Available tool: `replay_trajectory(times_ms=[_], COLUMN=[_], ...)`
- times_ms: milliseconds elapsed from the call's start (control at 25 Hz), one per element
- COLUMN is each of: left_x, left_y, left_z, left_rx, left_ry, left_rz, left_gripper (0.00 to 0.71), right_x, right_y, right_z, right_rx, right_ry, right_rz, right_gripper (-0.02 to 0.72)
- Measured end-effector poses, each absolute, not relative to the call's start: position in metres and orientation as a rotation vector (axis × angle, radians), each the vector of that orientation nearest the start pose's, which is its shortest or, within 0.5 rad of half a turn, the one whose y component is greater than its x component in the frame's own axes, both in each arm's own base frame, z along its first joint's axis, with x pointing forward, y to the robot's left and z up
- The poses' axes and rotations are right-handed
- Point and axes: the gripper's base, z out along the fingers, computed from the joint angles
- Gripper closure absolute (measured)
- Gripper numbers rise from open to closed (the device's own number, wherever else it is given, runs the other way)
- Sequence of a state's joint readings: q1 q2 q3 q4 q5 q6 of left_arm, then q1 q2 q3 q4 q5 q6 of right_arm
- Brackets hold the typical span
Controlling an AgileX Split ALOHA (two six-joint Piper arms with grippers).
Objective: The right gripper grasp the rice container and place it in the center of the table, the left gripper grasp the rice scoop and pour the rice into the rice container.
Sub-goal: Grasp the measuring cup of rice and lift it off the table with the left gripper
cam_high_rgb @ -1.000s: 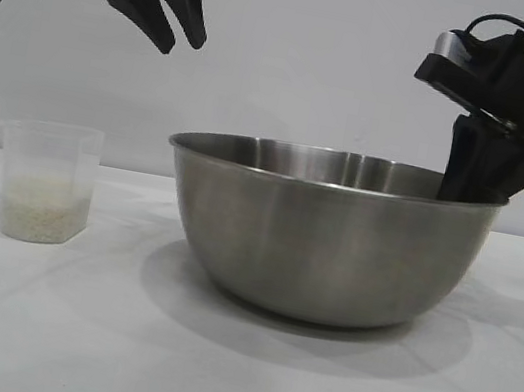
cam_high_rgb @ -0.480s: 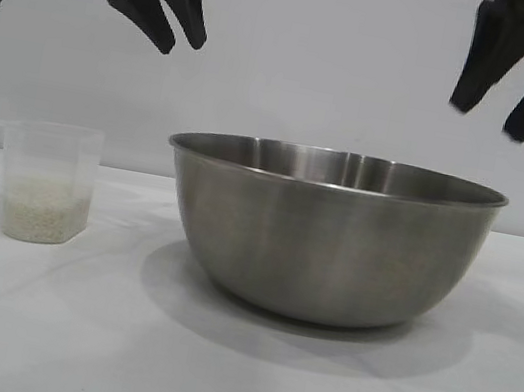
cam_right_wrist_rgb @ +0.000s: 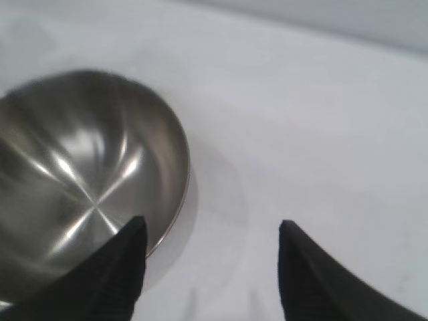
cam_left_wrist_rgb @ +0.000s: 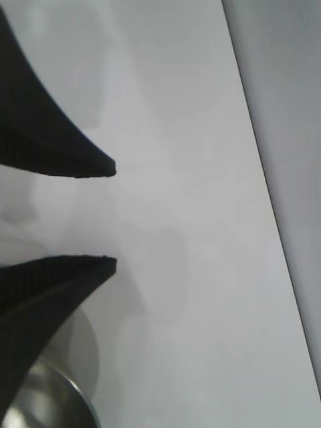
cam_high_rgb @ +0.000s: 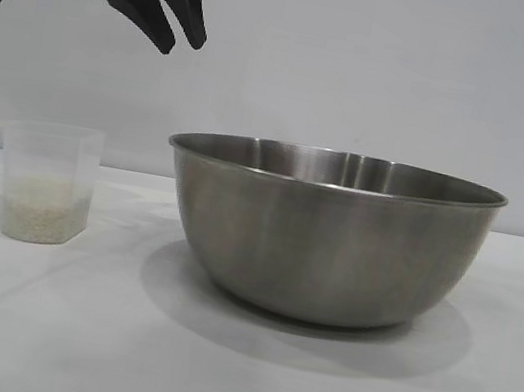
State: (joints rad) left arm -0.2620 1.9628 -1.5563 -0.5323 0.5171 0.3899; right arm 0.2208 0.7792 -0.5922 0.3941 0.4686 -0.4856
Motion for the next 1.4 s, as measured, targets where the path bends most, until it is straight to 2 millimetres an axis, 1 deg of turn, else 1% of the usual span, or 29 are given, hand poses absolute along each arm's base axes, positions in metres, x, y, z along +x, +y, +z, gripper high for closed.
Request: replay_trajectory(times_ms=[80, 160, 240, 360, 440, 560, 680, 800, 920, 1080, 1280, 1400], left_x=[0.43, 0.43, 0.43, 0.43, 0.43, 0.429, 0.429, 0.429, 0.429, 0.429, 0.429, 0.427], left_y=[-0.139, -0.139, -0.139, -0.139, -0.139, -0.139, -0.139, -0.139, -0.139, -0.139, -0.137, -0.137], left_z=[0.25, 0.25, 0.25, 0.25, 0.249, 0.249, 0.249, 0.248, 0.248, 0.248, 0.249, 0.254], left_rx=[0.337, 0.337, 0.338, 0.339, 0.343, 0.352, 0.353, 0.356, 0.36, 0.368, 0.403, 0.464], left_ry=[2.338, 2.338, 2.34, 2.34, 2.345, 2.351, 2.354, 2.355, 2.355, 2.355, 2.351, 2.323], left_rz=[-0.467, -0.466, -0.467, -0.465, -0.467, -0.462, -0.464, -0.464, -0.46, -0.451, -0.416, -0.389], left_gripper=[0.439, 0.439, 0.439, 0.439, 0.439, 0.439, 0.439, 0.439, 0.439, 0.439, 0.439, 0.439], right_x=[0.122, 0.103, 0.088, 0.071, 0.061, 0.049, 0.034, 0.021, 0.012, 0.01, 0.011, 0.011], right_y=[0.045, 0.04, 0.035, 0.03, 0.026, 0.021, 0.014, 0.012, 0.011, 0.01, 0.01, 0.01], right_z=[0.311, 0.313, 0.309, 0.3, 0.296, 0.293, 0.289, 0.29, 0.288, 0.27, 0.268, 0.268], right_rx=[-0.477, -0.45, -0.45, -0.439, -0.402, -0.284, -0.27, -0.264, -0.256, -0.248, -0.238, -0.238], right_ry=[1.996, 2.011, 2.079, 2.198, 2.272, 2.312, 2.359, 2.301, 2.226, 2.247, 2.253, 2.252], right_rz=[0.248, 0.259, 0.253, 0.237, 0.227, 0.204, 0.123, 0.09, 0.073, 0.076, 0.082, 0.081], right_gripper=[0.336, 0.336, 0.336, 0.336, 0.336, 0.336, 0.336, 0.336, 0.336, 0.336, 0.336, 0.336])
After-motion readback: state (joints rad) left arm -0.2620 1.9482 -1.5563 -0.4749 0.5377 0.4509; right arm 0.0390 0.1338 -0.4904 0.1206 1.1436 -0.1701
